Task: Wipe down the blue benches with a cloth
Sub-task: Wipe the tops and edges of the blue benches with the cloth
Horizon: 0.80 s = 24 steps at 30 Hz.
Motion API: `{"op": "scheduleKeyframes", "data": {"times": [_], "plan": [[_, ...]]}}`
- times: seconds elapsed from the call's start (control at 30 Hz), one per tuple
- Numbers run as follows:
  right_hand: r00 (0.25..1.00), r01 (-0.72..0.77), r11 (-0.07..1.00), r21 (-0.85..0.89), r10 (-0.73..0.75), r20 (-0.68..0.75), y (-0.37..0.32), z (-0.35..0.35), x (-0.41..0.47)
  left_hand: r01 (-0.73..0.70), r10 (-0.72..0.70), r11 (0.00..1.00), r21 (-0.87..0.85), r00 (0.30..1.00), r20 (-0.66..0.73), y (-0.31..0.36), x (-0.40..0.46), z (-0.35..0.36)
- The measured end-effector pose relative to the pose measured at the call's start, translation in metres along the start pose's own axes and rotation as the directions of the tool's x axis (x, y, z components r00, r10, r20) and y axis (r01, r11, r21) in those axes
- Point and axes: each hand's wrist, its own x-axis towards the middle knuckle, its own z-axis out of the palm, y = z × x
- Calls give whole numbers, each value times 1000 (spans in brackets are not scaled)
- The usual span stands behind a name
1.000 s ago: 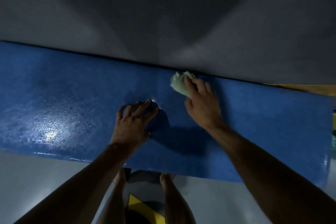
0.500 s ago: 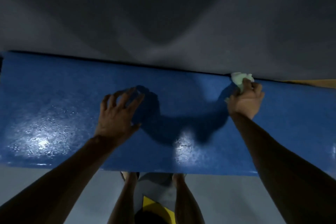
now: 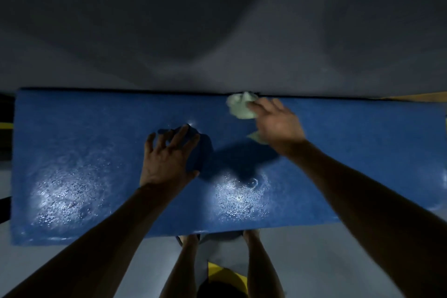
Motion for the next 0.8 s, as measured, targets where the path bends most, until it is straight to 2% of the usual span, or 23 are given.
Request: {"op": "scheduleKeyframes", "data": {"times": [0.03, 0.1, 0.17, 0.27, 0.33, 0.37, 0.4, 0.47, 0.5, 0.57, 0.63, 0.67, 0.7, 0.73, 0.8], "plan": [[998, -51, 998, -28, 52, 28, 25, -2, -8, -6, 6, 1000, -4, 1000, 2, -1, 0, 0], [967, -252, 968, 10, 251, 40, 67, -4, -31, -15, 15, 1000, -13, 1000, 4, -3, 0, 2], [881, -469, 880, 74, 472, -28, 81, -2, -46, -17, 16, 1000, -22, 1000, -7, -4, 0, 4], [718, -670, 723, 167, 689, -97, 43, 13, -33, -22, 21, 999, -31, 999, -33, -5, 0, 8], [667, -688, 675, 266, 733, -136, -12, 23, -9, -25, 23, 999, -37, 999, -35, -6, 0, 9], [696, -638, 701, 319, 702, -151, -45, 26, 2, -27, 26, 999, -33, 999, -36, -6, 0, 9], [758, -558, 755, 344, 633, -160, -79, 30, 13, -29, 27, 999, -32, 999, -47, -7, 0, 9], [885, -384, 869, 314, 443, -143, -134, 33, 30, -29, 26, 999, -39, 997, -76, -7, -1, 10], [923, -306, 902, 305, 359, -137, -151, 32, 34, -31, 28, 999, -37, 996, -80, -7, -1, 10], [977, -140, 957, 256, 175, -122, -149, 27, 34, -31, 29, 999, -26, 997, -71, -6, -1, 9], [999, 10, 991, 135, -4, -47, -113, 18, 22, -35, 33, 999, -26, 997, -68, -7, 0, 9], [999, 35, 997, 73, -35, 0, -88, 16, 13, -36, 34, 999, -27, 997, -68, -8, 0, 9], [999, -3, 999, 38, 2, 36, -61, 14, 3, -36, 34, 999, -31, 997, -67, -8, 0, 10], [994, -103, 994, 49, 100, 46, -34, 13, -10, -36, 33, 999, -34, 997, -65, -9, 0, 10], [921, -388, 910, 148, 389, 21, 11, 11, -38, -36, 34, 999, -36, 997, -62, -9, -1, 11]]}}
